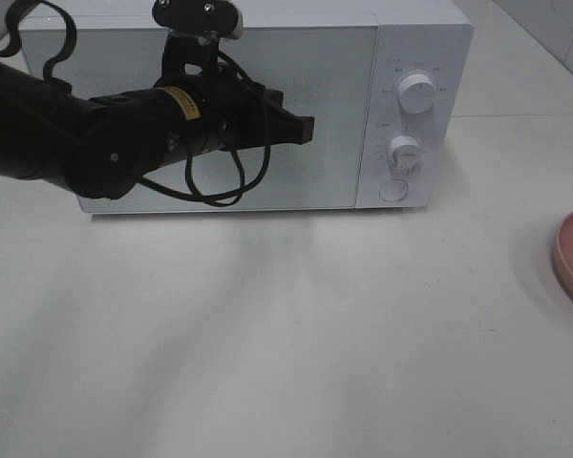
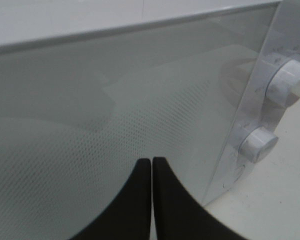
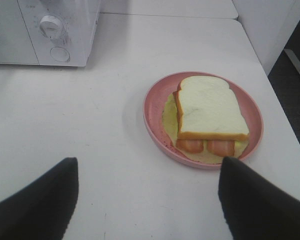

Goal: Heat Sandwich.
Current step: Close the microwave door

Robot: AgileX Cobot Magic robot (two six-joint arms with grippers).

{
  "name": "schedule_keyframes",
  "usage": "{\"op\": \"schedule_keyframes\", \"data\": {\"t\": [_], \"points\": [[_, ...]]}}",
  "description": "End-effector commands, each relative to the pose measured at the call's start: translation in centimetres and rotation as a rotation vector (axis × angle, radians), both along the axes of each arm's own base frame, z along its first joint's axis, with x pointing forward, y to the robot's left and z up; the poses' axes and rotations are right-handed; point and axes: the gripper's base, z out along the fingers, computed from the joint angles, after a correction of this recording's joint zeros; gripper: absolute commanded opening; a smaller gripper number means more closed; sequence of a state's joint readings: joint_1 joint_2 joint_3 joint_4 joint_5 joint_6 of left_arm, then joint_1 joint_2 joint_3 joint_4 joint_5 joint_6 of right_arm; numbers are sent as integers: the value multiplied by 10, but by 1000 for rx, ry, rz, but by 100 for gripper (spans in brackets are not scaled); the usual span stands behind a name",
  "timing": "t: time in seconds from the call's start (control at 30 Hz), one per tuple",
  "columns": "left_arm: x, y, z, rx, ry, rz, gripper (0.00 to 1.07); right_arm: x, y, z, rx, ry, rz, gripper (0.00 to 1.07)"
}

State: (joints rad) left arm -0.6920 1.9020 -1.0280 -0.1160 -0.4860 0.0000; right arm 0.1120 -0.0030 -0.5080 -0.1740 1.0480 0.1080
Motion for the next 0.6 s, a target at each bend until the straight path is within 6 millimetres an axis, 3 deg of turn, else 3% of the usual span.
{"op": "schedule_keyframes", "data": {"t": [0.03,0.27,0.4,0.43,0.47,0.5,0.53,0.57,0.6], "points": [[-14,11,7,-18,4,8,0,-3,0,-1,6,-31,-7,75],[-35,28,10,-20,76,19,0,-3,0,-1,6,-31,-7,75],[-45,34,9,43,193,14,10,-3,0,-1,6,-31,-7,75],[-47,35,9,61,219,12,18,-3,0,-1,6,-31,-7,75],[-51,38,10,92,264,7,47,-3,0,-1,6,-31,-7,75],[-53,39,11,102,288,8,67,-3,0,-1,6,-31,-7,75],[-55,40,10,110,320,12,82,-3,0,-1,6,-31,-7,75],[-55,40,10,110,320,12,82,-3,0,-1,6,-31,-7,75],[-60,43,11,119,383,23,105,-3,0,-1,6,-31,-7,75]]}}
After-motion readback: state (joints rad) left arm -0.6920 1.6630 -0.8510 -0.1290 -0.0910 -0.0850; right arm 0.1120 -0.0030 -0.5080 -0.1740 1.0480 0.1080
